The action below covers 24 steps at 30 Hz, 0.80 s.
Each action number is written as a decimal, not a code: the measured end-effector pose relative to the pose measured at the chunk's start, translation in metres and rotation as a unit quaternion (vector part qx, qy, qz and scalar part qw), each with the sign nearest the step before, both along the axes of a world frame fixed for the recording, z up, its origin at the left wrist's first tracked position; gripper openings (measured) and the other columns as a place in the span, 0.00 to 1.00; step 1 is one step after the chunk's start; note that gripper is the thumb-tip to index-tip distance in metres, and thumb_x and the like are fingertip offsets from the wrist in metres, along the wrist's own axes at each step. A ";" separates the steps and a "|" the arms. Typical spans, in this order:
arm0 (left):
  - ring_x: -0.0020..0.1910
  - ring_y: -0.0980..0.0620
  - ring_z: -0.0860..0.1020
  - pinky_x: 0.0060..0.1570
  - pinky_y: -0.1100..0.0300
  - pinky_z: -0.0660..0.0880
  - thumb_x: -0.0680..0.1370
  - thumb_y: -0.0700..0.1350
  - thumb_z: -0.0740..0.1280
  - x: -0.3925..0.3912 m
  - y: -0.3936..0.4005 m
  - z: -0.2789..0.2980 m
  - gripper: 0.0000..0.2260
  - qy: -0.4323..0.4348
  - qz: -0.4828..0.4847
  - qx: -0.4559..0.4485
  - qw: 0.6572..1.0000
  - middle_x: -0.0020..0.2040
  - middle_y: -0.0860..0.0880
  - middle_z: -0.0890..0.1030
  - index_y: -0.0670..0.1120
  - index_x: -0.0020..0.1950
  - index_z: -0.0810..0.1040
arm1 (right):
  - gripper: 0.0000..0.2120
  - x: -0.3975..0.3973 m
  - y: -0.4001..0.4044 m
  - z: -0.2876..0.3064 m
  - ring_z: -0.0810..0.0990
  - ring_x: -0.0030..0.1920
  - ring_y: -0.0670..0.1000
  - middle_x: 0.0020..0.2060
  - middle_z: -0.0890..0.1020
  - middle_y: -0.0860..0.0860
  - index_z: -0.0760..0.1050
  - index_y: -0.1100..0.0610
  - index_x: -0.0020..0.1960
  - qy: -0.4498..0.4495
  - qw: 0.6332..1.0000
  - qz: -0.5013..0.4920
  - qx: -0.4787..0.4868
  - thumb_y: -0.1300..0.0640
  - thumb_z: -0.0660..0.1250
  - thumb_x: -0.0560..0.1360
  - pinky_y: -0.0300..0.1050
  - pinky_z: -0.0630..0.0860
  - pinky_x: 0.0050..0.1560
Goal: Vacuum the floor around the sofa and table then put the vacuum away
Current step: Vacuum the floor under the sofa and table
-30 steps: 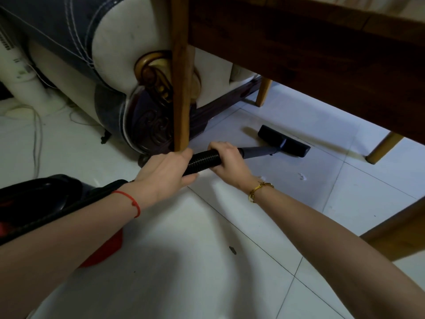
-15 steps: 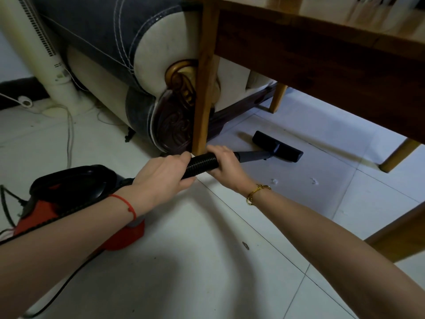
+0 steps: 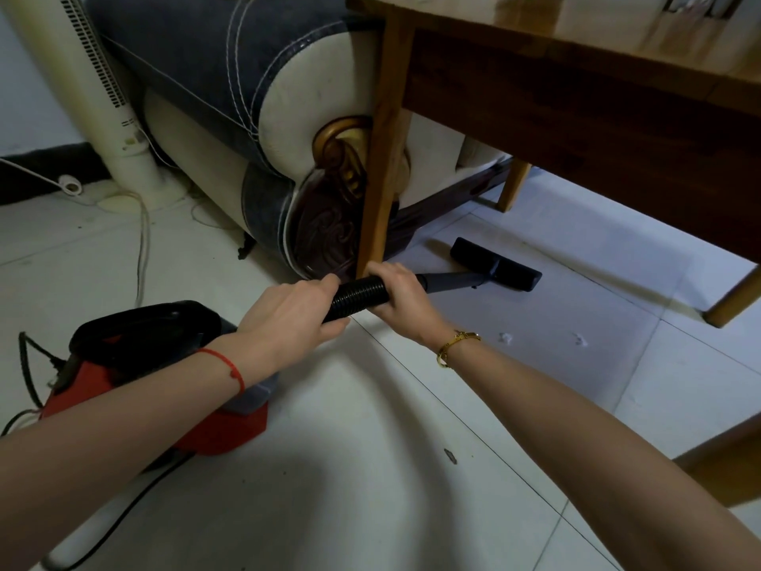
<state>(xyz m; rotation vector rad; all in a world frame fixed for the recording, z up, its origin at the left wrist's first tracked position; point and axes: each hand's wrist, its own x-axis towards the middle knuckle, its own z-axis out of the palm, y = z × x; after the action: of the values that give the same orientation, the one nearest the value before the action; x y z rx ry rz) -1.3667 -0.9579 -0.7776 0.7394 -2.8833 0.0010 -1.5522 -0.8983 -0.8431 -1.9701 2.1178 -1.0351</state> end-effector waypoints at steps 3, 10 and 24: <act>0.44 0.46 0.80 0.36 0.56 0.69 0.78 0.55 0.63 -0.008 -0.004 -0.004 0.16 0.000 0.007 0.007 1.000 0.48 0.49 0.80 0.47 0.59 0.69 | 0.10 -0.009 -0.006 -0.004 0.72 0.42 0.51 0.38 0.75 0.50 0.67 0.52 0.42 0.011 1.000 -0.003 0.005 0.59 0.69 0.71 0.51 0.72 0.47; 0.43 0.47 0.80 0.36 0.57 0.69 0.78 0.54 0.63 -0.036 -0.019 -0.018 0.15 0.000 0.004 0.035 0.999 0.48 0.49 0.79 0.47 0.59 0.68 | 0.09 -0.038 -0.020 -0.014 0.72 0.42 0.51 0.38 0.74 0.49 0.69 0.53 0.43 0.035 0.999 -0.009 0.020 0.60 0.70 0.71 0.46 0.70 0.46; 0.39 0.46 0.79 0.37 0.55 0.73 0.78 0.55 0.64 -0.129 -0.061 -0.042 0.15 -0.005 0.023 0.089 0.996 0.46 0.48 0.79 0.46 0.56 0.68 | 0.11 -0.126 -0.055 -0.018 0.75 0.40 0.53 0.37 0.77 0.53 0.70 0.53 0.41 0.027 0.998 -0.007 0.050 0.63 0.71 0.69 0.47 0.69 0.44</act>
<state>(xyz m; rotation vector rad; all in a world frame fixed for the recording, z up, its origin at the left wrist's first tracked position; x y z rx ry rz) -1.4958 -1.0190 -0.8199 0.8367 -2.9032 -0.2491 -1.6779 -0.9534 -0.8613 -1.9596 2.1687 -0.8691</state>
